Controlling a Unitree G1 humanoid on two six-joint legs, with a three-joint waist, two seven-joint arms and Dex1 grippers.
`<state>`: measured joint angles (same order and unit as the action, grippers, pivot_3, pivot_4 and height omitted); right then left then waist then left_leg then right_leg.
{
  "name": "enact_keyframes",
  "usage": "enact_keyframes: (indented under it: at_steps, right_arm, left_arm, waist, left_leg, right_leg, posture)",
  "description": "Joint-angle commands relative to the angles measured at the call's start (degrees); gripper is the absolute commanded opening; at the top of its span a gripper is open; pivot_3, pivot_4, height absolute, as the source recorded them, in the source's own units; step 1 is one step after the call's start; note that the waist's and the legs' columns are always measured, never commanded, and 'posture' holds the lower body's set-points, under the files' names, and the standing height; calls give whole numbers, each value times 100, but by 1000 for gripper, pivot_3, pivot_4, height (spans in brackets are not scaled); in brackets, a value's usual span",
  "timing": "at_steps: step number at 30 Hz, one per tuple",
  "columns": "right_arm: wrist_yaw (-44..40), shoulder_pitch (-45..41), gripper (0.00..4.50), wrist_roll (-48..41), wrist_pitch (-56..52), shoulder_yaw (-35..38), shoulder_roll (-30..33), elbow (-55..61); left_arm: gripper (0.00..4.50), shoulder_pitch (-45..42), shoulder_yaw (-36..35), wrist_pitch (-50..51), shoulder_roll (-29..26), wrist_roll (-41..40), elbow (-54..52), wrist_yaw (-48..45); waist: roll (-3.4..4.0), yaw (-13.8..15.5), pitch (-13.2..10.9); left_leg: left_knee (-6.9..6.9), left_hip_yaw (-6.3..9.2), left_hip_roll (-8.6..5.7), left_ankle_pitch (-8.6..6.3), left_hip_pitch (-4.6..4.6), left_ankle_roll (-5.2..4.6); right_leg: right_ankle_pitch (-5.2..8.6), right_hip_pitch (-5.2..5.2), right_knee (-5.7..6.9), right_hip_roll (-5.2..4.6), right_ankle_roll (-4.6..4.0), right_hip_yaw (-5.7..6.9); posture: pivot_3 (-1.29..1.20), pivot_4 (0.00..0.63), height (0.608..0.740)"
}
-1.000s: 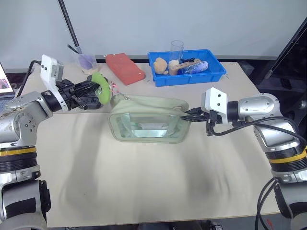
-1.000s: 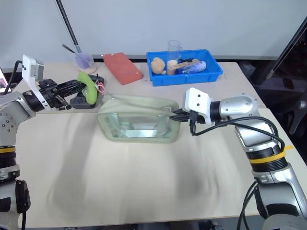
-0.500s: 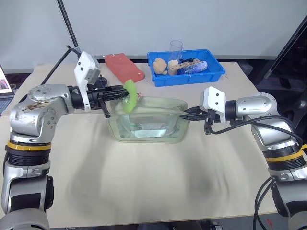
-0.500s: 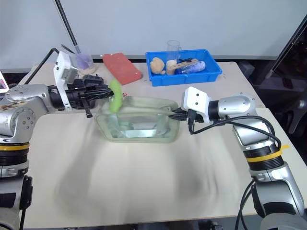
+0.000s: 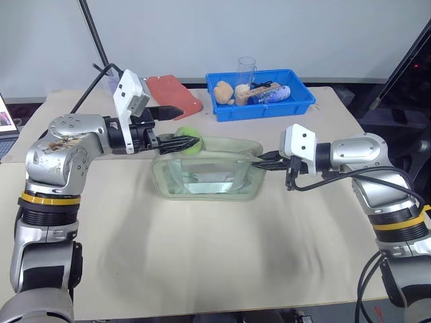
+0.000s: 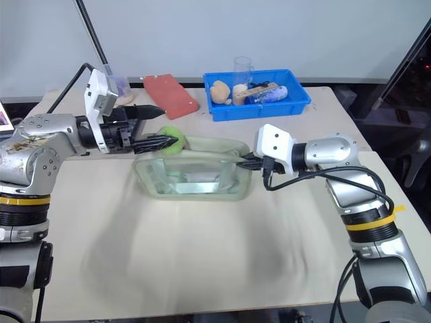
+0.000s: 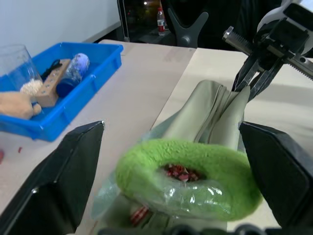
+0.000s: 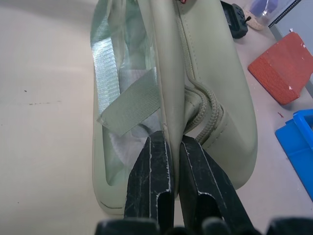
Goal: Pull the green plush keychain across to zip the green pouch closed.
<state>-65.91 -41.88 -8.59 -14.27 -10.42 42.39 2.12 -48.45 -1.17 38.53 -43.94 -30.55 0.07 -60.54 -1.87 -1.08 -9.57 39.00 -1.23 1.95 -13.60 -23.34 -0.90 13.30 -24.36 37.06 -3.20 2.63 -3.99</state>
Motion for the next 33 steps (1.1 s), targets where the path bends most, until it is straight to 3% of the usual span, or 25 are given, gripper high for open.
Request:
enact_keyframes:
  at_steps: [1,6,11,15,22,25,32,33]
  right_arm:
    - [18,-22,0,10,26,52,-10,64]
    - [13,-57,0,27,53,50,-30,9]
    - [-7,-77,0,28,62,48,-62,-27]
    - [-67,-93,0,38,72,20,-79,-33]
    - [-133,-142,0,24,8,9,-79,-3]
    - [-149,-102,0,25,-11,7,-78,38]
    - [-138,-53,0,-9,-139,-1,-114,216]
    - [-142,-47,0,-10,-141,2,-114,229]
  left_arm:
    - [4438,-264,-270,96,-413,-102,-91,-268]
    - [4438,-178,-633,382,-1036,-254,-46,-467]
    - [4438,1282,-1075,162,-1543,-188,-595,-686]
    - [4438,1952,-1121,-239,-1282,-35,-868,-423]
    - [4438,2285,-805,-747,-719,276,-1040,-25]
    - [3563,2339,-735,-923,-653,344,-994,-37]
    - [228,2478,-639,-1215,-602,519,-928,-54]
    - [73,2444,-632,-1341,-577,602,-865,-4]
  waist:
    - [0,-11,0]
    - [0,-19,0]
    - [2,-62,0]
    - [-5,-1,-3]
    - [-4,20,-3]
    - [-4,11,-3]
    - [-4,10,-3]
    - [-4,10,-3]
  left_leg:
    - [0,0,0,0,0,0]
    - [-1,-1,1,0,1,0]
    - [-7,-3,2,0,7,0]
    - [-1,-2,4,0,5,1]
    - [-1,-3,3,1,9,2]
    - [-4,-4,3,1,9,2]
    - [-4,-4,2,1,9,2]
    - [-4,-4,3,1,10,2]
  right_leg:
    - [0,0,0,0,0,0]
    - [1,0,0,1,0,0]
    - [3,0,1,-2,-2,-2]
    - [2,1,2,-1,-3,2]
    - [1,6,2,-2,-4,1]
    - [1,4,0,-2,-4,0]
    - [1,4,0,-3,-4,1]
    - [1,4,0,-3,-4,1]
  posture:
    - [0,150,740]
    - [0,150,740]
    - [0,150,740]
    - [0,150,740]
    - [0,150,740]
    - [0,150,740]
    - [0,150,740]
    - [0,150,740]
